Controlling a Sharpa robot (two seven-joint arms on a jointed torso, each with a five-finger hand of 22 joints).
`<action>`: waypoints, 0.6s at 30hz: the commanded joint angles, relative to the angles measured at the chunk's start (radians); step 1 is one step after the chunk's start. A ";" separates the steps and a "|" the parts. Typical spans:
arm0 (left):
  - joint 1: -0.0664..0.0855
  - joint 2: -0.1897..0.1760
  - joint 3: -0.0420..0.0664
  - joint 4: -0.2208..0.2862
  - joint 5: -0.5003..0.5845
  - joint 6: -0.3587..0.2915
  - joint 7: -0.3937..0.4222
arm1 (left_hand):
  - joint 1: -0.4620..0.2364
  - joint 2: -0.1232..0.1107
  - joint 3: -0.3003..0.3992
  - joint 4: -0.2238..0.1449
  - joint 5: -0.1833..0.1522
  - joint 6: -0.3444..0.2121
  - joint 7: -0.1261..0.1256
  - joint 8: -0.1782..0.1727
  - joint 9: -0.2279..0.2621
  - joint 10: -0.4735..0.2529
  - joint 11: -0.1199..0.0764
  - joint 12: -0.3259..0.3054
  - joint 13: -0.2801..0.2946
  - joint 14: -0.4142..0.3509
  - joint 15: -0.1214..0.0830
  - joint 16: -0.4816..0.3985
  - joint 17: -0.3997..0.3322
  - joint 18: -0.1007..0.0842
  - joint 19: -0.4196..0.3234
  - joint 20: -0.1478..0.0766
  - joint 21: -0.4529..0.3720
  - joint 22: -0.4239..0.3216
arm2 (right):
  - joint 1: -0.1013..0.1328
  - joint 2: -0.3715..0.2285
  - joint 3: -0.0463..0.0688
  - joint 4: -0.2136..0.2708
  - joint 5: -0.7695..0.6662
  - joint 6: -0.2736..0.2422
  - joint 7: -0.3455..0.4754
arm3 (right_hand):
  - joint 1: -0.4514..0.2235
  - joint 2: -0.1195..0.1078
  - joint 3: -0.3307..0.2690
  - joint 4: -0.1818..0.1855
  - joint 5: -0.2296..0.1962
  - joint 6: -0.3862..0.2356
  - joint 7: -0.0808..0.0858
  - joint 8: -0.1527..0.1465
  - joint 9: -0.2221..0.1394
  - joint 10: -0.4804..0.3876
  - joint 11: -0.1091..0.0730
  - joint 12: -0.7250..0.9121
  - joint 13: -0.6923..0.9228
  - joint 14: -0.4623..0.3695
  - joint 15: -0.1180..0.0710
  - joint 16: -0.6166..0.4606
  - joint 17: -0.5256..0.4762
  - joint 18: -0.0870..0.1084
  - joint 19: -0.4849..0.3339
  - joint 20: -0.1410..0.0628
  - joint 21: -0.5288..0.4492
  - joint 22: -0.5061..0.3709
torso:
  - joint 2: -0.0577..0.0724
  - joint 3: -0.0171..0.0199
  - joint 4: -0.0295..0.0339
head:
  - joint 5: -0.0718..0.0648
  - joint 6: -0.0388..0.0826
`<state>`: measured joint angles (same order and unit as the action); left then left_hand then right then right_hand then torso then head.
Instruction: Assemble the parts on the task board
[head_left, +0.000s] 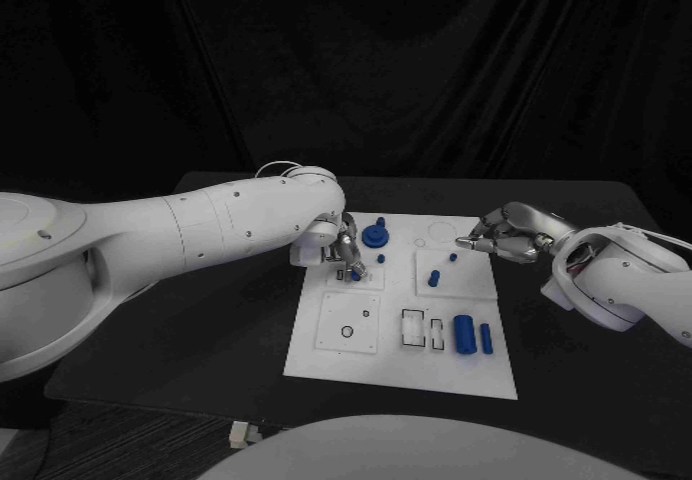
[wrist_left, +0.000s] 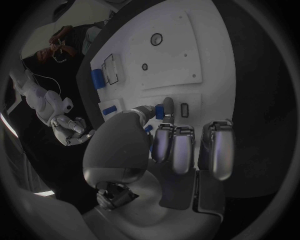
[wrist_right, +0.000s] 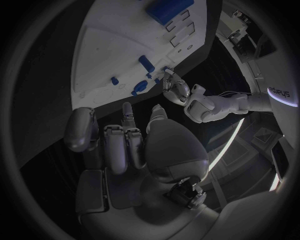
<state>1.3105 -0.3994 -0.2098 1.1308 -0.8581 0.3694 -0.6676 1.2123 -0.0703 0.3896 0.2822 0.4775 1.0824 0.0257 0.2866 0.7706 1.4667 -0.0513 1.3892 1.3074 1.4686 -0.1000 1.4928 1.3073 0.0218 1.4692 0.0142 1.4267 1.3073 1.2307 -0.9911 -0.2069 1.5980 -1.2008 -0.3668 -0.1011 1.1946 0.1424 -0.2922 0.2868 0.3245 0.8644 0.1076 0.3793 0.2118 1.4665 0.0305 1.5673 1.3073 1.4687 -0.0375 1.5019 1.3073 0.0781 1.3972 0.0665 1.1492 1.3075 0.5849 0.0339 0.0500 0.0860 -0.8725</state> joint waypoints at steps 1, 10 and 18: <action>-0.008 0.005 -0.002 -0.001 0.005 0.019 -0.001 | -0.005 0.004 0.075 -0.083 -0.014 -0.005 -0.002 -0.002 -0.001 0.020 0.001 -0.007 0.095 0.074 0.002 -0.007 0.190 0.012 0.032 0.002 -0.006 0.219 | -0.002 -0.001 0.001 0.002 -0.002 0.005 -0.006 | 0.013 0.001 -0.004 0.001 0.006 -0.001 -0.008 0.005 0.002 0.095 -0.009 -0.004 0.251 0.065 -0.008 -0.005 0.108 0.016 -0.006 -0.002 -0.003 0.119 | 0.000 0.0000 0.0001 | 0.000 0.000; -0.010 0.007 -0.002 -0.004 0.005 0.020 -0.003 | -0.043 0.004 0.059 -0.089 -0.092 -0.003 -0.002 -0.006 -0.002 0.020 0.002 -0.007 0.095 0.073 0.004 -0.008 0.189 0.012 0.031 0.003 -0.007 0.218 | -0.005 0.000 0.001 0.001 -0.002 0.007 -0.004 | 0.017 0.003 -0.006 0.002 0.006 -0.002 -0.008 0.006 0.003 0.094 -0.009 -0.005 0.250 0.064 -0.008 -0.006 0.107 0.016 -0.007 -0.002 -0.008 0.117 | 0.001 -0.0002 0.0001 | 0.001 0.000; -0.011 0.007 -0.002 -0.009 0.005 0.017 -0.003 | -0.076 0.011 0.020 -0.080 -0.148 -0.002 -0.002 -0.013 -0.006 0.020 0.003 -0.008 0.094 0.073 0.004 -0.008 0.189 0.012 0.031 0.004 -0.008 0.218 | -0.008 0.000 0.001 0.000 -0.002 0.009 -0.003 | 0.017 0.003 -0.006 0.002 0.006 -0.002 -0.008 0.006 0.003 0.094 -0.009 -0.005 0.250 0.064 -0.008 -0.006 0.107 0.016 -0.007 -0.002 -0.008 0.117 | 0.000 -0.0002 -0.0001 | 0.001 0.000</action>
<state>1.3082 -0.3939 -0.2084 1.1235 -0.8554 0.3721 -0.6678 1.1459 -0.0589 0.4188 0.1991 0.3389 1.0828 0.0291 0.2771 0.7666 1.4667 -0.0513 1.3854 1.3074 1.4686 -0.1000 1.4890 1.3073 0.0218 1.4692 0.0142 1.4230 1.3073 1.2253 -0.9902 -0.2069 1.5968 -1.2008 -0.3647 -0.1007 1.2056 0.1449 -0.2922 0.2868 0.3245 0.8644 0.1076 0.3793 0.2135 1.4665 0.0305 1.5673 1.3074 1.4660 -0.0401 1.5019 1.3073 0.0782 1.3972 0.0664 1.1441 1.3074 0.5849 0.0337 0.0500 0.0868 -0.8725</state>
